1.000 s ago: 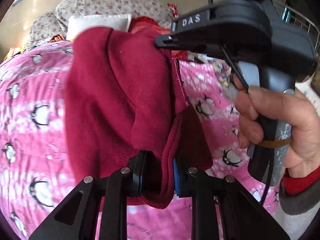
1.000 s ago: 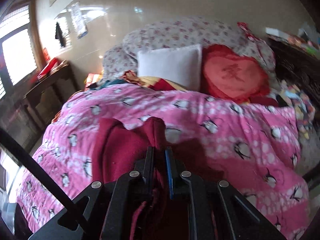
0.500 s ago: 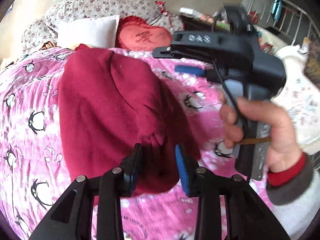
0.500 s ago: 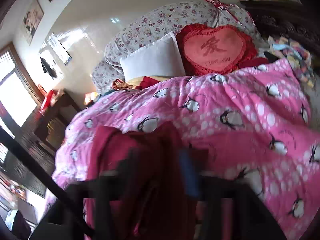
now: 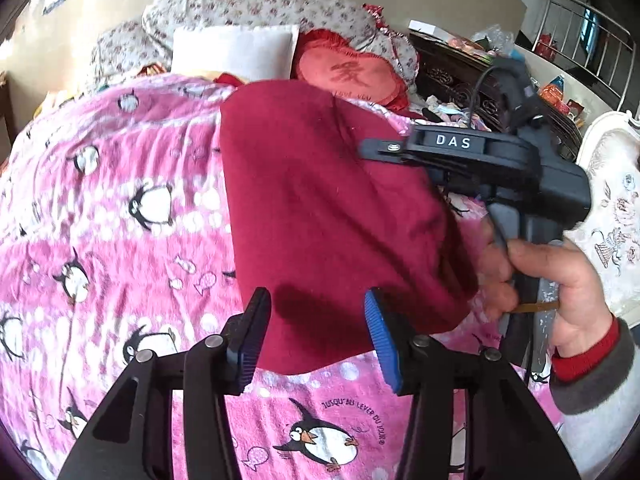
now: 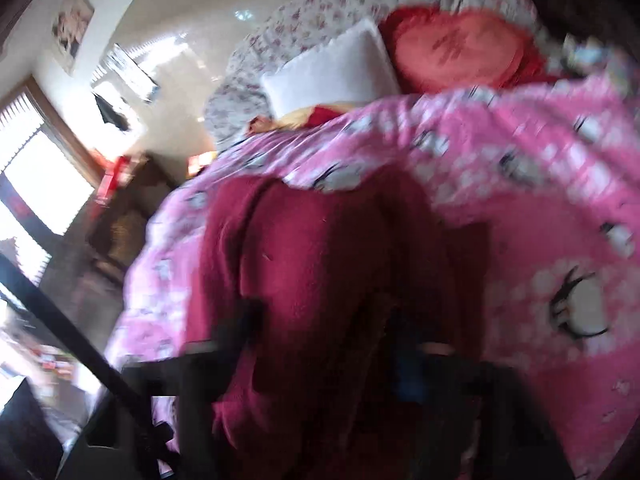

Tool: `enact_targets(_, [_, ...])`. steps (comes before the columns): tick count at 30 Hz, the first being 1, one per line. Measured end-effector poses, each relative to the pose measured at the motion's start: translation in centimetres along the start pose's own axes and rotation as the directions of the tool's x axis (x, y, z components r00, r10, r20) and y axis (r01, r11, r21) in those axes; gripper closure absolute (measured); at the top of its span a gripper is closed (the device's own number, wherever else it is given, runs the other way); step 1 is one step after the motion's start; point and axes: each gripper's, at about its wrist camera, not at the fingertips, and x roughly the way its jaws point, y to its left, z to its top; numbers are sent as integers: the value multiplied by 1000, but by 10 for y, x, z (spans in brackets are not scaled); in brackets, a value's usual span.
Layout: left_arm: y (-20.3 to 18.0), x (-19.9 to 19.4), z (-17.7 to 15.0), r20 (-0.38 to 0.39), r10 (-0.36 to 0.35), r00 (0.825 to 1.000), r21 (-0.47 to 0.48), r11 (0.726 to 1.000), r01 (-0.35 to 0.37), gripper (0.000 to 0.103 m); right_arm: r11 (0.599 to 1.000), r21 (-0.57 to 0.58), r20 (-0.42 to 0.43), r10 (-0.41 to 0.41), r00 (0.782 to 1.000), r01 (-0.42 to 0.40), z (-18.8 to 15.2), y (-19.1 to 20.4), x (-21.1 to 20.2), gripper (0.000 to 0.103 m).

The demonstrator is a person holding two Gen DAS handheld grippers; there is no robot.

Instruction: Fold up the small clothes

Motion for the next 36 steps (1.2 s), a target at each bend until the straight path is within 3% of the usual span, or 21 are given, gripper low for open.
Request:
enact_targets(1, [2,1,0,-4,0,1000,-8,1000,0,55,1000,-16,18,3,1000,-2,2,3,-5,82])
enact_targets(4, [4,0,8,21,4,1000,-19,1000,-3,55,997,-71,77,0,997,6,12,10,-28,84])
enact_targets(7, [3,7,15,38,12,999,-18,1000,-11,42,991,-106,96,-74,993,84,16,9,-39,84])
enact_targets(10, [-1,30,12,-19,39,999,-3,999,-39,41,979,-101,61,-171,983,176,9,-6,-20,84])
enact_targets(12, [-1,38,9,-32,49,998,-6,999,-49,41,983,-63,50,-169,984,172,5,-18,-10,81])
enact_targets(13, [0,39,7,-31,56,998,-3,998,-56,40,984,-48,61,-166,984,169,4,-22,-11,74])
enact_targets(16, [2,36,6,-33,61,998,-6,998,-61,40,983,-32,81,-178,981,181,3,-19,-34,69])
enact_targets(19, [1,29,7,-14,79,997,10,997,-79,40,993,-37,114,-107,988,112,0,-3,-66,68])
enact_targets(21, [1,28,7,-13,89,996,10,996,-88,40,995,-55,82,-75,994,80,-8,11,-76,62])
enact_targets(26, [2,27,3,-17,96,995,-10,995,-96,38,993,-66,2,-94,996,94,-37,20,-70,57])
enact_targets(27, [1,28,3,-18,98,995,-11,995,-98,38,994,-66,-4,-83,997,83,-40,19,-67,59])
enact_targets(28, [1,30,3,-23,101,995,-12,995,-101,38,994,-77,-14,-81,997,80,-44,17,-61,75])
enact_targets(29, [0,31,3,-27,104,994,-12,995,-104,38,991,-96,-12,-99,995,98,-46,18,-58,81])
enact_targets(33, [-6,29,2,-10,116,993,7,993,-116,33,985,-120,44,-118,992,122,-48,11,-68,83])
enact_targets(36, [-9,37,1,-20,131,991,16,991,-131,30,976,-118,39,-180,983,183,-56,0,-55,83])
